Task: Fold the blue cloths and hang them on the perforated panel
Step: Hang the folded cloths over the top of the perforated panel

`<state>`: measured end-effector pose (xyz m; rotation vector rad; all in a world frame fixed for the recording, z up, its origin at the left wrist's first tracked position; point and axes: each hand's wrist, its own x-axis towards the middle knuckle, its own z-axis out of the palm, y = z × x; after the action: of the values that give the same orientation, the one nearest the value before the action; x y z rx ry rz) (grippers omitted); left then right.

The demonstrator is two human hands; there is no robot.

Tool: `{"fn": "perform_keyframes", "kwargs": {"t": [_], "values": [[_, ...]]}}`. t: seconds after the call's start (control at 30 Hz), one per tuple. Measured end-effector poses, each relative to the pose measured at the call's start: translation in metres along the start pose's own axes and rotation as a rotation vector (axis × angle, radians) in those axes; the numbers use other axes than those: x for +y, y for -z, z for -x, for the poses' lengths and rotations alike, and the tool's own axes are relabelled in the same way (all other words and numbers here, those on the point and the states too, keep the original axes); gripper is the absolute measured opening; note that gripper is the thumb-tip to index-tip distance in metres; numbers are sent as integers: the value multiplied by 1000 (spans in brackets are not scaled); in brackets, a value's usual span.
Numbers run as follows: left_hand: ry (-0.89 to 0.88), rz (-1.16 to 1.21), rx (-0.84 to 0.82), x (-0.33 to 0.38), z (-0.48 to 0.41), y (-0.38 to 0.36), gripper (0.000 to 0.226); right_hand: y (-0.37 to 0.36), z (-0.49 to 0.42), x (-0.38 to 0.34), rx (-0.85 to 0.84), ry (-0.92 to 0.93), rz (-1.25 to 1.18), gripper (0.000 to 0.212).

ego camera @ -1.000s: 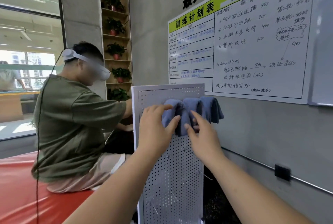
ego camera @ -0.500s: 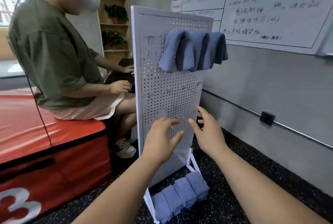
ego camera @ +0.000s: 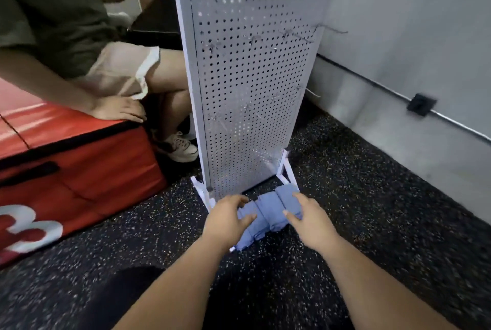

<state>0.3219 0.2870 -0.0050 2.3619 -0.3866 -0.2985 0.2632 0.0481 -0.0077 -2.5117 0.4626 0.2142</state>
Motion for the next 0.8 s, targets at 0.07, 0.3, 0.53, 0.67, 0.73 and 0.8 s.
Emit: {"fn": "perform_keyframes", "kwargs": {"t": [0.07, 0.3, 0.53, 0.67, 0.73, 0.8], "values": [[28, 20, -43, -6, -11, -16, 49, -13, -13, 9, -88, -17, 58, 74], [102, 33, -168, -27, -62, -78, 54, -52, -62, 42, -159, -24, 161, 72], [251, 126, -208, -57, -134, -128, 52, -97, -107, 75, -148, -53, 81, 73], [271, 145, -223, -73, -169, -161, 60, -124, -126, 91, -157, -47, 3, 72], [273, 163, -242, -79, -186, -176, 70, -135, -136, 97, -173, -36, -31, 74], [275, 180, -265, -84, -202, -189, 80, -144, -145, 103, -196, -42, -51, 77]]}}
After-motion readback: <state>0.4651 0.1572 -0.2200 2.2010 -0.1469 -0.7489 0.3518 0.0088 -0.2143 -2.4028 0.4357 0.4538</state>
